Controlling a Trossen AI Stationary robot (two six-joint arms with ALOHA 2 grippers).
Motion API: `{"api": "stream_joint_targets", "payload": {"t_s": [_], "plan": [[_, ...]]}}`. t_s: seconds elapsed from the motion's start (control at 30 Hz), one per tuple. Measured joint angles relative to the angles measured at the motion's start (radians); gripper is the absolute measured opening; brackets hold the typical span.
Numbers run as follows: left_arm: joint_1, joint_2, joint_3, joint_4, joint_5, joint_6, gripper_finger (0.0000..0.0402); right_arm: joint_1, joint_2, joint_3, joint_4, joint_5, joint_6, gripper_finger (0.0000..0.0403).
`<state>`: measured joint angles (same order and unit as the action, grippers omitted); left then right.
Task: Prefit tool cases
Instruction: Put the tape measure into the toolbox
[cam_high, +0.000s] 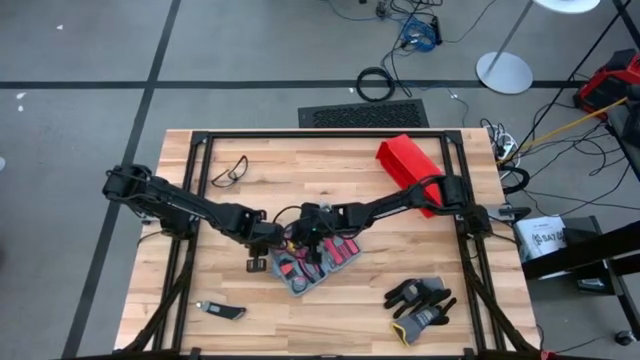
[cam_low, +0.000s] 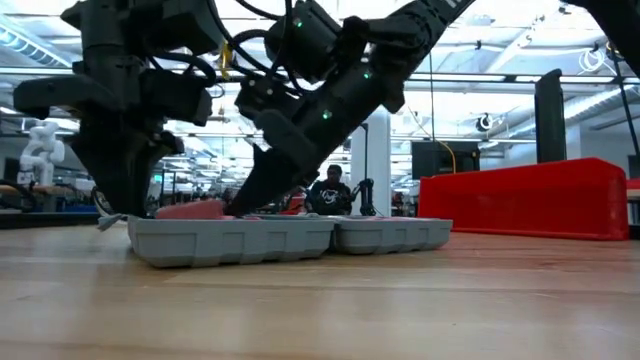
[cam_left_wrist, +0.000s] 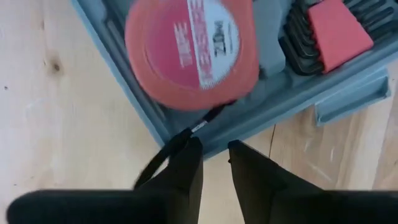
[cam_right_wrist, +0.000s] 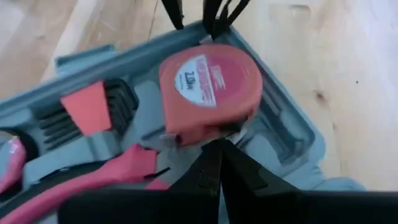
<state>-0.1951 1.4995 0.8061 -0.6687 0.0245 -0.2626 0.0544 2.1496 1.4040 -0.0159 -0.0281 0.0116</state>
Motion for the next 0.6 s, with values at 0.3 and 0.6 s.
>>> {"api": "stream_joint_targets", "payload": {"t_s": [0.3, 0.6], "plan": [[-0.002, 0.002, -0.016, 0.089, -0.021, 0.024, 0.0086, 0.000, 0.009, 0.047, 0.033, -0.003, -0.057, 0.0000], [-0.013, -0.026, 0.006, 0.005, -0.040, 0.029, 0.0086, 0.000, -0.009, 0.060, -0.008, 0.006, -0.068, 0.0000]]}}
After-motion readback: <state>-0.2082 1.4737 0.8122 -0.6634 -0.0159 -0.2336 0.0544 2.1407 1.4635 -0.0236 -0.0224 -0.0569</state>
